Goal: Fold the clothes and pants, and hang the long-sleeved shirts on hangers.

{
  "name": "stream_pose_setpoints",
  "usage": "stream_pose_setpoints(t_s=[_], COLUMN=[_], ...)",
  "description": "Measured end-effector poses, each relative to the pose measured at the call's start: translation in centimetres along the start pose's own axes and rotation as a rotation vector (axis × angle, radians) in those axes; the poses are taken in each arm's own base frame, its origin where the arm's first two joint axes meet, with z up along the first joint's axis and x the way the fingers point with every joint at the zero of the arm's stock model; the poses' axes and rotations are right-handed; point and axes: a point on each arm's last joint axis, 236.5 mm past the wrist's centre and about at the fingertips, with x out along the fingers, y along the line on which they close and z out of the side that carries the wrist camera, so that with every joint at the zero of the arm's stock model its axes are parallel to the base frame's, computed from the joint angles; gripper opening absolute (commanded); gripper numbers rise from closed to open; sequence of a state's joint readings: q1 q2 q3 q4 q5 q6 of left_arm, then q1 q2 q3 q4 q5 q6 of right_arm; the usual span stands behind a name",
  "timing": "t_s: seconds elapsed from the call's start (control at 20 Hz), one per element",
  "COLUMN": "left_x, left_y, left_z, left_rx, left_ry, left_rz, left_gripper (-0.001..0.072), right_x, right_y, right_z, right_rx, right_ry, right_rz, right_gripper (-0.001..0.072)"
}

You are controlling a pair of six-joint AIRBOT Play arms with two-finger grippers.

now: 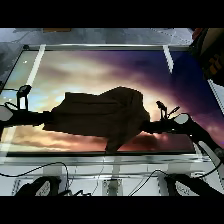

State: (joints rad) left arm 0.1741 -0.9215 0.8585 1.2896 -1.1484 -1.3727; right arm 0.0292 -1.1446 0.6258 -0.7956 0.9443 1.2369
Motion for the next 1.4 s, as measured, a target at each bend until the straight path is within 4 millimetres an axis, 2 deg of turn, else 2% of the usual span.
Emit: stream_pose_setpoints(t_s=[0.1,0.25,0.45,0.55,0.65,0.9,1.2,1.25,1.3,1.35,1.4], left_x=[0.8,2.7,5.4,6.4,7.1,8.6,10.1,10.3,10.5,10.7,10.7], left_y=[1.0,2.5,4.2,4.4,4.5,5.0,6.9,7.3,7.7,8.1,8.3], left_z=[-1.5,-5.1,-10.7,-12.1,-12.4,-11.6,-9.7,-9.4,-9.2,-9.1,-8.8], left_rx=[-0.016,-0.089,-0.248,-0.342,-0.438,-0.607,-0.709,-0.72,-0.73,-0.733,-0.736], left_ry=[0.044,0.138,0.244,0.248,0.219,0.131,0.017,0.002,-0.012,-0.025,-0.035], left_rz=[0.03,0.059,0.073,0.045,0.012,-0.042,-0.021,-0.013,-0.003,0.009,0.014], left_gripper=[0.0345,0.0345,0.0345,0.0346,0.0345,0.0347,0.034,0.031,0.013,0.0019,0.0018], right_x=[-1.5,-2.9,-3.5,-3.7,-3.7,-3.8,-3.8,-3.8,-3.8,-3.8,-3.8], right_y=[-0.9,-1.6,-2.0,-2.1,-2.1,-2.2,-2.2,-2.2,-2.2,-2.2,-2.1], right_z=[0.2,0.3,0.3,0.3,0.2,0.7,0.8,0.8,0.8,0.8,0.9], right_rx=[-0.035,-0.064,-0.078,-0.081,-0.083,-0.085,-0.084,-0.083,-0.083,-0.082,-0.082], right_ry=[-0.013,-0.024,-0.027,-0.026,-0.026,-0.045,-0.051,-0.051,-0.051,-0.052,-0.053], right_rz=[-0.038,-0.072,-0.091,-0.095,-0.097,-0.105,-0.104,-0.104,-0.103,-0.101,-0.101], right_gripper=[0.0019,0.0019,0.0019,0.0019,0.002,0.0019,0.0019,0.0019,0.0019,0.0019,0.0019])
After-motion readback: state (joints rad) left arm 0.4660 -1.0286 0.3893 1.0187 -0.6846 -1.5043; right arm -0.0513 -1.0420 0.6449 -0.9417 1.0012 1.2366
